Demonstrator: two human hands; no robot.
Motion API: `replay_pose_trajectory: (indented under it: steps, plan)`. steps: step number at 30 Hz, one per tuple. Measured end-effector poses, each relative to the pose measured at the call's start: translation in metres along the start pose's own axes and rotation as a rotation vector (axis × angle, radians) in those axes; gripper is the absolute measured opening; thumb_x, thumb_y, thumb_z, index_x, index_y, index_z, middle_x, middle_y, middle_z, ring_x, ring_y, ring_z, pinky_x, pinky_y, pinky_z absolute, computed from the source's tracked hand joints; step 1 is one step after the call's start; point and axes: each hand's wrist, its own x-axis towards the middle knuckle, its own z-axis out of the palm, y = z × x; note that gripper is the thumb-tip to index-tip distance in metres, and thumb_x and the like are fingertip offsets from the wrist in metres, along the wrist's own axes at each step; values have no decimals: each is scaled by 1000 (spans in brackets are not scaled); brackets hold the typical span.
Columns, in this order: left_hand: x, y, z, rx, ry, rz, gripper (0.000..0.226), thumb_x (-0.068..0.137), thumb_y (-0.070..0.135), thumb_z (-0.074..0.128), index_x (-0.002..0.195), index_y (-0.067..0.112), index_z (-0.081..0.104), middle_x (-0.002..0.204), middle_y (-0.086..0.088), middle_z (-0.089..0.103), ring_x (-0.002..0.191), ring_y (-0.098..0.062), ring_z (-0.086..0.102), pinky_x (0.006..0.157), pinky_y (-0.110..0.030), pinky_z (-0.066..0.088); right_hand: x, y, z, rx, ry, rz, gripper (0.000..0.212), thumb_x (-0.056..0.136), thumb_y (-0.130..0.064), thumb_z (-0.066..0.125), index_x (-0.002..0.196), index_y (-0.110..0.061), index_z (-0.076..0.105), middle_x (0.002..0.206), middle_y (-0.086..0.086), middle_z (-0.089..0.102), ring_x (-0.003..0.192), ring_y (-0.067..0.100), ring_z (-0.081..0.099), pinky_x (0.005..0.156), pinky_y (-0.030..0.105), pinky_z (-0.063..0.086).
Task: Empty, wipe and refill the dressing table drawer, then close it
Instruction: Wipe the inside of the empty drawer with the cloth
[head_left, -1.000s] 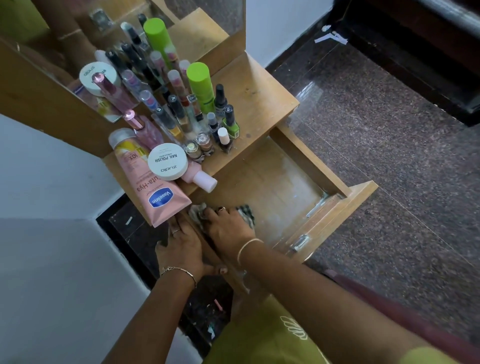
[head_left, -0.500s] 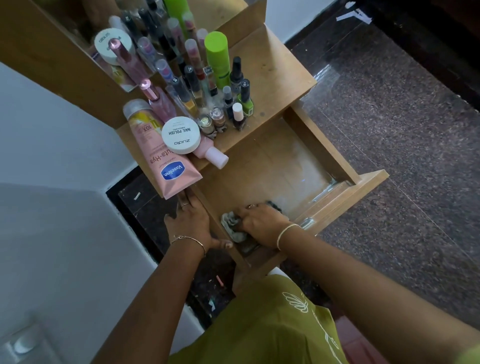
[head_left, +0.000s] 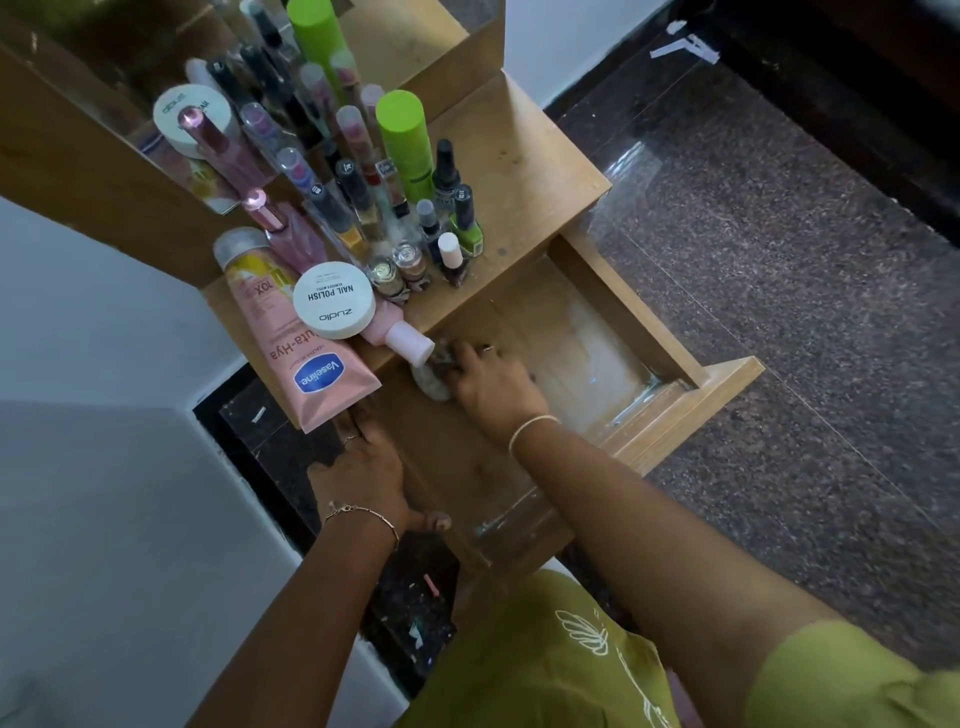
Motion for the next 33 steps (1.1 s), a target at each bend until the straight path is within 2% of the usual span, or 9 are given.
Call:
replay_pose_trajectory:
  steps: [6, 10, 14, 19, 23, 26, 28, 30, 33]
  plan:
    - [1, -1, 1, 9, -7, 1, 147, 40, 82, 69, 139, 1, -5, 155, -24, 6, 127, -30, 49, 101, -44, 39, -8, 80, -10, -52, 60, 371, 37, 98, -11, 32, 129, -7, 50, 124, 20, 48, 97, 37, 56, 73, 43, 46]
    - [2, -1, 3, -28, -4, -2, 149, 39, 80, 71, 137, 2, -8, 154, -23, 7, 127, -28, 49, 102, -45, 39, -13, 77, -9, -30, 17, 562, 37, 96, -7, 28, 125, -3, 50, 129, 22, 43, 103, 36, 54, 74, 42, 48]
    - [1, 0, 2, -28, 0, 4, 146, 40, 79, 72, 136, 0, -4, 153, -24, 12, 126, -27, 49, 99, -43, 39, -21, 18, 0, 61, -50, 541, 38, 99, -10, 30, 133, 2, 45, 138, 22, 36, 93, 28, 57, 63, 37, 50]
    - [1, 3, 0, 17, 3, -3, 147, 42, 78, 72, 137, -4, -4, 151, -23, 20, 122, -25, 53, 95, -40, 40, -10, -27, -1, 62, -89, 326, 36, 98, -14, 35, 129, -4, 51, 130, 18, 40, 98, 29, 52, 69, 38, 44]
    - [1, 4, -1, 65, -1, -3, 146, 42, 80, 70, 137, -4, -3, 149, -24, 24, 118, -25, 55, 94, -38, 42, 16, 10, -16, -3, -87, 444, 36, 99, -13, 35, 131, -5, 50, 134, 19, 38, 101, 30, 52, 68, 38, 43]
    - [1, 4, -2, 62, -10, -4, 147, 42, 81, 70, 138, -6, -1, 148, -23, 27, 116, -24, 57, 93, -37, 43, 22, 30, -20, -10, -97, 535, 43, 99, -11, 32, 140, -4, 39, 140, 21, 34, 104, 30, 54, 63, 36, 38]
    - [0, 4, -2, 63, -7, -5, 149, 42, 82, 69, 138, -7, -3, 150, -24, 22, 116, -23, 58, 93, -37, 43, 28, 44, -23, 13, -100, 592, 46, 99, -9, 32, 144, -1, 32, 144, 22, 30, 108, 31, 53, 67, 36, 42]
    - [-1, 4, -2, 65, -7, 3, 147, 43, 84, 66, 137, -5, -2, 152, -26, 16, 118, -24, 57, 93, -37, 44, 34, 57, -27, 56, -105, 640, 44, 99, -8, 32, 142, 0, 35, 143, 22, 31, 111, 32, 53, 74, 38, 47]
    - [-2, 3, -3, 53, -11, 8, 147, 42, 84, 66, 137, -4, -3, 153, -27, 6, 118, -24, 56, 94, -38, 43, 35, 65, -28, 27, -101, 645, 39, 99, -7, 31, 135, -3, 44, 135, 19, 38, 106, 32, 55, 67, 35, 43]
